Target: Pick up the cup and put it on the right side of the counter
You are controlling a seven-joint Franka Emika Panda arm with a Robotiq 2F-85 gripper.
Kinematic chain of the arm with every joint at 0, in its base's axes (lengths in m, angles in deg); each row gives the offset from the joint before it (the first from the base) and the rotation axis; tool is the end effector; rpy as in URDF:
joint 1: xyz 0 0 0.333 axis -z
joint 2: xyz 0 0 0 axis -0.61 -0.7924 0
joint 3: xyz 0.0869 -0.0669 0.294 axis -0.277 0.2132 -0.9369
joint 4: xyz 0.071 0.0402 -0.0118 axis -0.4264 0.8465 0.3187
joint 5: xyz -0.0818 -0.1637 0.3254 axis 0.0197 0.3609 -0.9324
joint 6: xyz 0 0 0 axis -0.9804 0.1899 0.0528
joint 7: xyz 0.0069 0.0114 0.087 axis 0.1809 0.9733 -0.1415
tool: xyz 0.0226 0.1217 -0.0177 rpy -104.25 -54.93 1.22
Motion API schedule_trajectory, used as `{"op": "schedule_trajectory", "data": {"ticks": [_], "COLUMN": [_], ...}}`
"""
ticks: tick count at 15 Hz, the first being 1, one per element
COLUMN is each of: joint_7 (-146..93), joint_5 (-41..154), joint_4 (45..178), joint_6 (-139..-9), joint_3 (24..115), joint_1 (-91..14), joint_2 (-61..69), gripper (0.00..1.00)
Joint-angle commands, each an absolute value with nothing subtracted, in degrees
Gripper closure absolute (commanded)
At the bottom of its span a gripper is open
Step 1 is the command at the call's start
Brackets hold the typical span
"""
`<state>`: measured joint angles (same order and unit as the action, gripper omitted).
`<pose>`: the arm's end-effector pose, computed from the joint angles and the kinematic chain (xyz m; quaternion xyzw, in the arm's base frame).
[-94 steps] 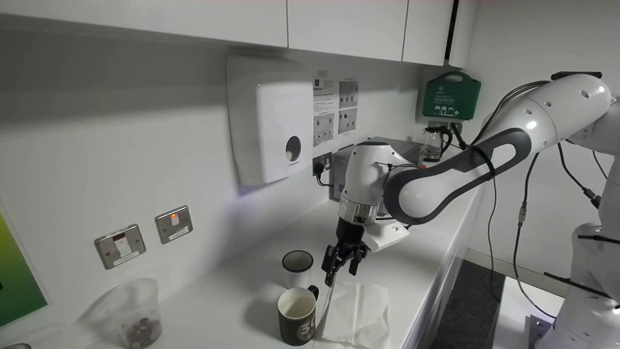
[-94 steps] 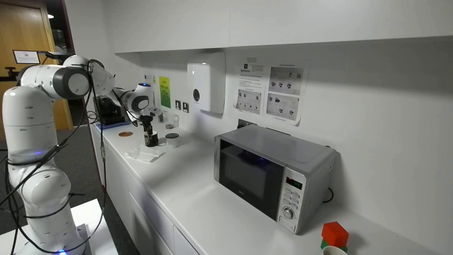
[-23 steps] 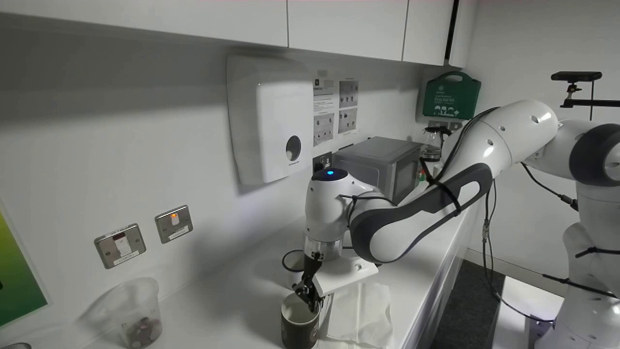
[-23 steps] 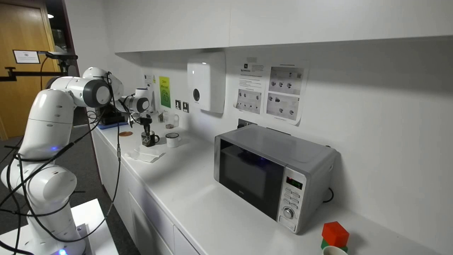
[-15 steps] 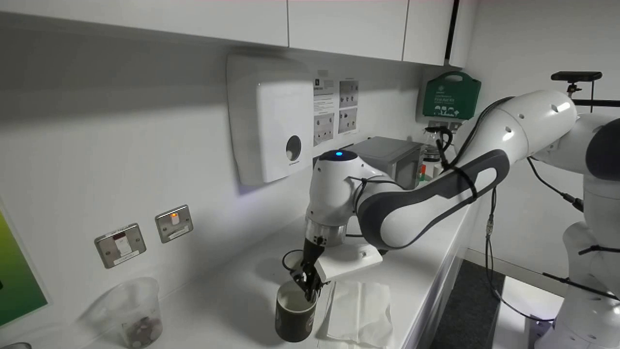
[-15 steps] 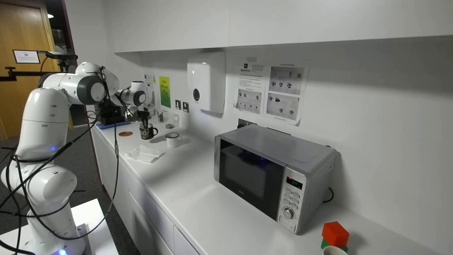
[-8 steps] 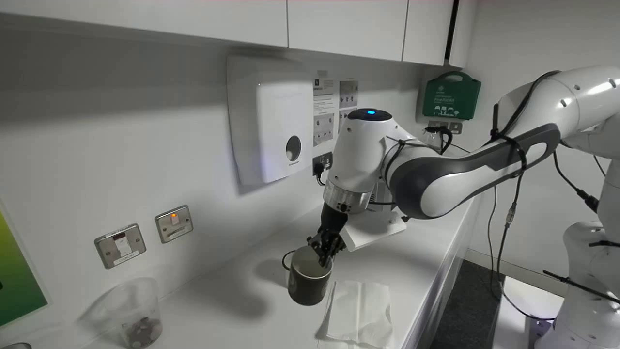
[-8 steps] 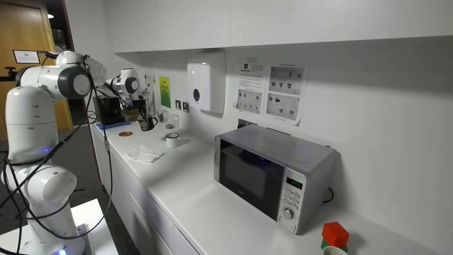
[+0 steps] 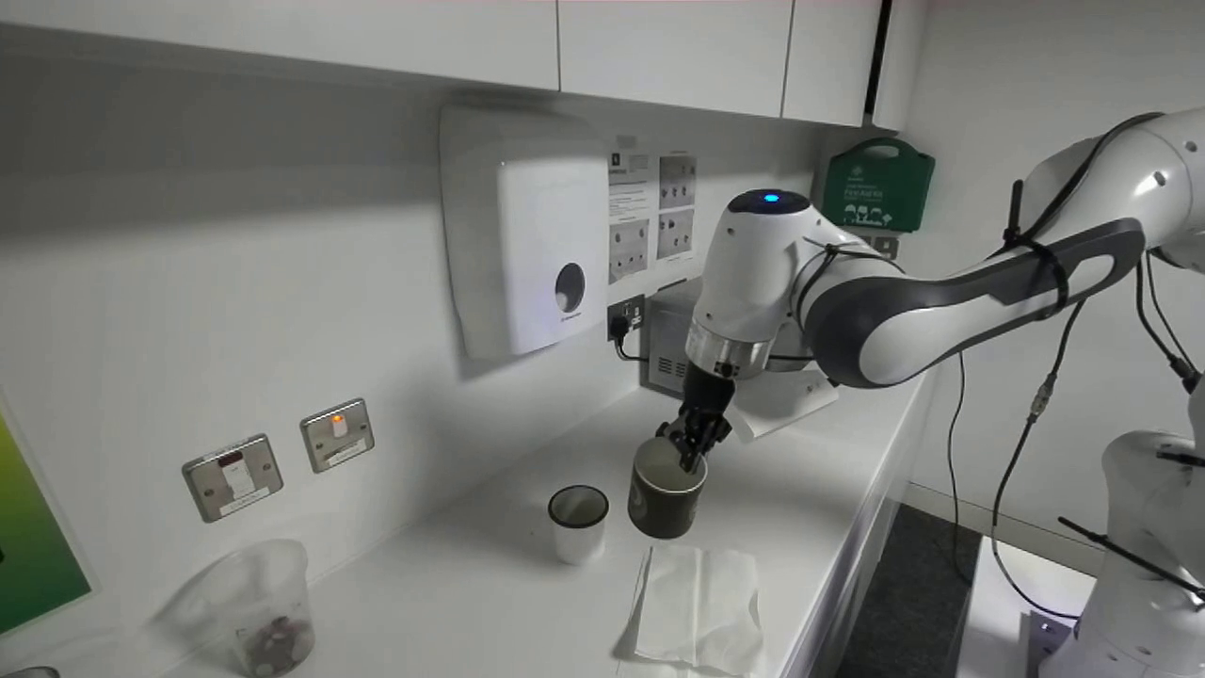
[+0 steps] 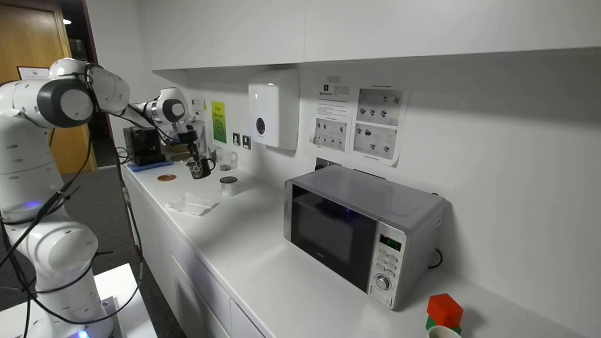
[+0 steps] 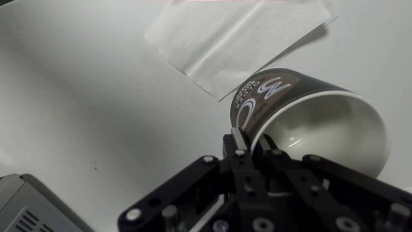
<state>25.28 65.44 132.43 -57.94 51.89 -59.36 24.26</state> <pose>0.4456 0.3052 0.4988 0.9821 -0.1364 0.1291 0.0147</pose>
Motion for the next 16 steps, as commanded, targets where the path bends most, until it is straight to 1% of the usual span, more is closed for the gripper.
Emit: {"op": "schedule_trajectory", "data": {"ticks": [1, 8, 15, 16], "joint_7": [21.57, 17.10, 16.44, 17.20], "joint_5": [63.25, 55.93, 47.39, 49.77], "joint_4": [140.36, 150.78, 158.55, 155.62], "joint_6": [-59.00, -60.42, -64.37, -61.58], "joint_3": [51.84, 55.38, 58.88, 56.95], "joint_1": [-55.27, -48.60, -43.47, -42.85], "joint_2": [33.53, 42.91, 48.24, 44.70], "gripper": [0.98, 0.98, 0.98, 0.91]}}
